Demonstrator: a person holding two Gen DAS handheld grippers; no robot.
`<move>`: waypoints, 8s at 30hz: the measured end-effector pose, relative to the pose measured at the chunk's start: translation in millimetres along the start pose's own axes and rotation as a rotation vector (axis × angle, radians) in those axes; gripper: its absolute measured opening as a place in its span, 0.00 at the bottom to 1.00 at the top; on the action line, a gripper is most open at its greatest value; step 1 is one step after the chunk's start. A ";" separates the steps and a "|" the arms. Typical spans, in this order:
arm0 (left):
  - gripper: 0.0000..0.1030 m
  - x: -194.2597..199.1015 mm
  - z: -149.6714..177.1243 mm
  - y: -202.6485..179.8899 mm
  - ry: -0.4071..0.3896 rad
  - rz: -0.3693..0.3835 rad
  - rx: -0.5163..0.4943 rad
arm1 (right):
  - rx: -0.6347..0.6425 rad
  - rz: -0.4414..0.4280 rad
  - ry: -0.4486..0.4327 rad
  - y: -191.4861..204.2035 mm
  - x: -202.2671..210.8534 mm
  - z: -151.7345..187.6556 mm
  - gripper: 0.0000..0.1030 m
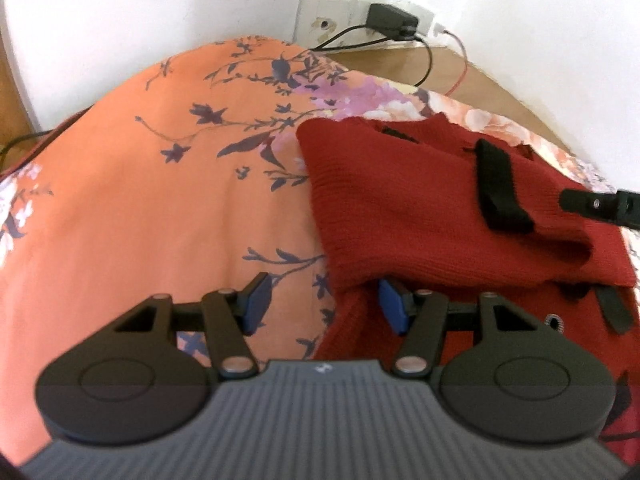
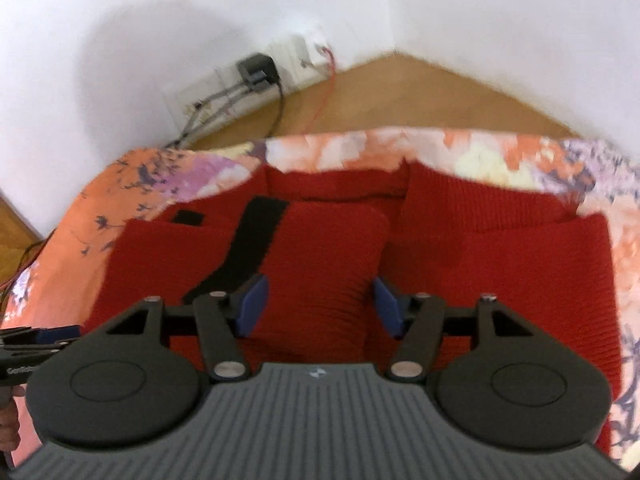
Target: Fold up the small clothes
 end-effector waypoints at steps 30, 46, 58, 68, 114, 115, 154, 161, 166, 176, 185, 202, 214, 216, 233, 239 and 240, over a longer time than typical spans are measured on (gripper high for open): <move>0.58 12.4 -25.4 -27.8 -0.058 0.033 -0.119 | 0.140 0.139 -0.013 58.2 -41.1 3.6 0.16; 0.58 -11.4 -34.3 -67.7 -0.079 -0.015 -0.116 | -0.065 0.118 -0.214 -61.3 82.4 6.2 0.14; 0.60 -31.3 -30.7 -73.6 -0.065 -0.108 -0.129 | -0.228 0.085 -0.113 -134.1 38.8 58.1 0.14; 0.60 -27.3 -27.6 -72.4 -0.072 -0.127 -0.096 | -0.289 0.012 -0.113 -152.6 29.9 70.4 0.33; 0.60 53.8 172.0 -1.9 0.045 -0.033 -0.064 | -0.300 0.115 -0.092 -121.9 132.1 295.5 0.76; 0.60 53.8 172.9 -2.2 0.043 -0.030 -0.069 | -0.302 0.116 -0.090 -121.6 131.7 296.9 0.76; 0.11 53.8 155.0 -2.5 -0.034 0.049 -0.080 | -0.324 0.103 -0.122 -131.8 122.7 286.7 0.15; 0.10 74.7 138.0 -4.8 -0.107 0.118 -0.043 | -0.369 0.048 -0.212 -135.4 142.9 274.4 0.10; 0.09 86.6 122.7 -5.2 -0.146 0.157 -0.016 | -0.398 0.002 -0.289 -135.8 154.2 263.7 0.10; 0.09 100.1 80.2 -8.4 -0.248 0.137 -0.001 | -0.375 -0.012 -0.385 -135.3 168.1 217.9 0.09; 0.01 105.5 36.0 4.5 -0.342 0.053 0.033 | -0.375 0.047 -0.477 -153.6 168.8 165.9 0.05; 0.30 59.8 79.8 9.7 -0.087 0.041 0.032 | -0.341 -0.031 -0.242 -159.6 125.3 189.7 0.45; 0.50 62.7 132.6 10.8 0.031 0.032 -0.029 | -0.252 0.002 -0.096 -132.0 139.3 244.6 0.76; 0.50 61.2 140.3 9.7 0.056 0.045 -0.036 | -0.236 0.007 -0.083 -128.0 142.4 251.7 0.77; 0.50 57.0 176.6 5.1 0.118 0.211 -0.007 | -0.222 -0.004 0.035 -113.8 128.3 297.6 0.77; 0.50 59.8 165.4 -7.3 0.061 0.377 0.005 | -0.210 -0.022 0.039 -107.8 120.5 295.5 0.77; 0.50 57.8 164.3 -10.7 0.065 0.386 0.005 | -0.209 -0.029 0.039 -106.9 119.6 294.2 0.77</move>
Point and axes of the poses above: each gripper's, at about its wrist camera, not at the fingertips, and x roughly against the way its jaws point, y to its left, z to its underside, the point moved 10 cm from there along -x, roughly the way its jaws point, and after that the axes turned 15 degrees about y, right-handed, at the moved point
